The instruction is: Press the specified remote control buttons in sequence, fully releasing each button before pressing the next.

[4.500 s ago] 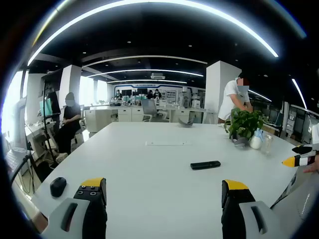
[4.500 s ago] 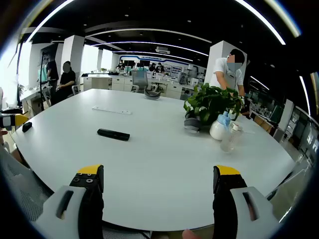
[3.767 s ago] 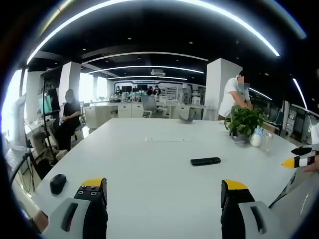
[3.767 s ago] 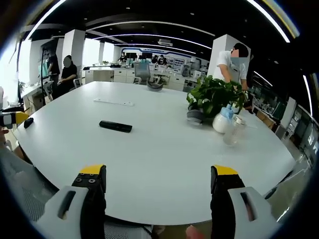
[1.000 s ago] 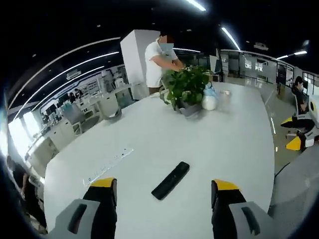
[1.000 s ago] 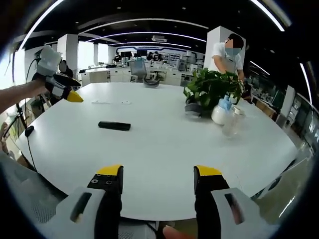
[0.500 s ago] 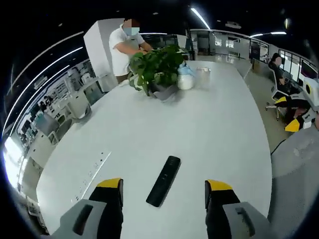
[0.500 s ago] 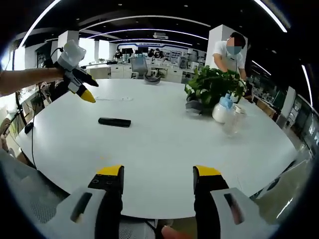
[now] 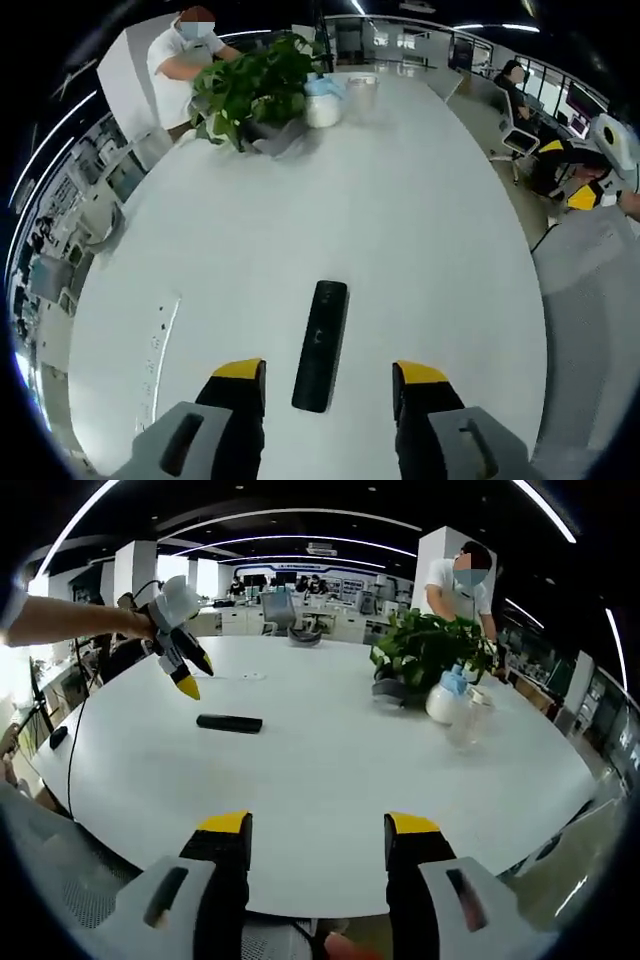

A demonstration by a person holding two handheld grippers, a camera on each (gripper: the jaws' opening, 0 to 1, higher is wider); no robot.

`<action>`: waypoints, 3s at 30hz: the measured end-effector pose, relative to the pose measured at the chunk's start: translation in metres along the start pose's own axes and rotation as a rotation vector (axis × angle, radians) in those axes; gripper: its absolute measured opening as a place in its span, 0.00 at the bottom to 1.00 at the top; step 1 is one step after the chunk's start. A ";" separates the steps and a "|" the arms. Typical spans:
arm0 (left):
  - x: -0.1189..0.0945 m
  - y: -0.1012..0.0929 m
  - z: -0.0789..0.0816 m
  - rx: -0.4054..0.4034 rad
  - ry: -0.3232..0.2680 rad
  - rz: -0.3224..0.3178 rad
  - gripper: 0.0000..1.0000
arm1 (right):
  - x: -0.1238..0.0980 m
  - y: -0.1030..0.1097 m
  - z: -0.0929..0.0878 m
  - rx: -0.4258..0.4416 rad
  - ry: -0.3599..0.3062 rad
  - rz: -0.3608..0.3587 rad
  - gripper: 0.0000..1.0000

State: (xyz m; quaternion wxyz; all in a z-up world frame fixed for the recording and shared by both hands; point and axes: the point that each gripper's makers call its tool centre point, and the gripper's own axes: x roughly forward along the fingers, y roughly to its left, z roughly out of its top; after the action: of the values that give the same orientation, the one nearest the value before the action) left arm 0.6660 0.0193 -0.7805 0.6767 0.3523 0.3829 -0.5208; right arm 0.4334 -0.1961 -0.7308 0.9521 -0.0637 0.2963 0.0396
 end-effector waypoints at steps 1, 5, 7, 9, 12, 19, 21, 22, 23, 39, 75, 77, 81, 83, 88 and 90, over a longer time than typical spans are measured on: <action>0.002 0.001 0.000 0.006 0.009 -0.002 0.52 | 0.000 0.000 0.000 -0.001 0.003 -0.001 0.55; 0.009 0.001 -0.007 0.029 0.063 -0.030 0.49 | 0.000 0.000 0.000 -0.004 0.002 -0.004 0.55; 0.014 0.002 -0.012 0.033 0.089 -0.039 0.49 | 0.000 -0.001 0.000 -0.003 0.004 -0.004 0.54; 0.019 0.002 -0.016 0.034 0.107 -0.045 0.49 | 0.000 -0.001 -0.001 -0.004 0.008 -0.004 0.54; 0.030 0.005 -0.026 0.044 0.139 -0.054 0.48 | 0.000 0.000 -0.001 -0.008 0.010 -0.003 0.54; 0.046 0.008 -0.033 0.049 0.164 -0.063 0.46 | 0.002 -0.002 -0.003 -0.010 0.026 -0.012 0.54; 0.051 0.010 -0.035 0.049 0.172 -0.062 0.46 | 0.002 -0.003 -0.003 -0.016 0.025 -0.015 0.53; 0.054 0.010 -0.036 0.050 0.176 -0.066 0.46 | 0.002 -0.002 -0.003 -0.020 0.025 -0.015 0.52; 0.055 0.010 -0.036 0.049 0.177 -0.068 0.46 | 0.002 -0.002 -0.003 -0.026 0.026 -0.016 0.52; 0.073 0.008 -0.054 0.046 0.238 -0.098 0.42 | 0.004 -0.004 -0.007 -0.050 0.052 -0.032 0.51; 0.081 0.003 -0.056 0.088 0.271 -0.107 0.31 | 0.004 -0.004 -0.007 -0.070 0.061 -0.039 0.46; 0.081 0.003 -0.056 0.098 0.273 -0.109 0.30 | 0.003 -0.005 -0.007 -0.061 0.056 -0.038 0.44; 0.080 0.000 -0.057 0.099 0.270 -0.105 0.26 | 0.003 -0.004 -0.007 -0.062 0.055 -0.036 0.44; 0.080 -0.001 -0.057 0.106 0.259 -0.100 0.25 | 0.003 -0.004 -0.006 -0.061 0.051 -0.037 0.44; 0.078 -0.001 -0.058 0.112 0.214 -0.098 0.25 | 0.001 -0.004 -0.003 -0.047 0.032 -0.034 0.44; 0.078 -0.003 -0.058 0.090 0.215 -0.091 0.25 | 0.001 -0.004 -0.003 -0.044 0.029 -0.032 0.44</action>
State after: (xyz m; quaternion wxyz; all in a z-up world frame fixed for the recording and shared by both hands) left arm 0.6677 0.0352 -0.8763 0.5909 0.4183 0.4450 -0.5271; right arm 0.4328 -0.2002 -0.7333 0.9466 -0.0897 0.3081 0.0299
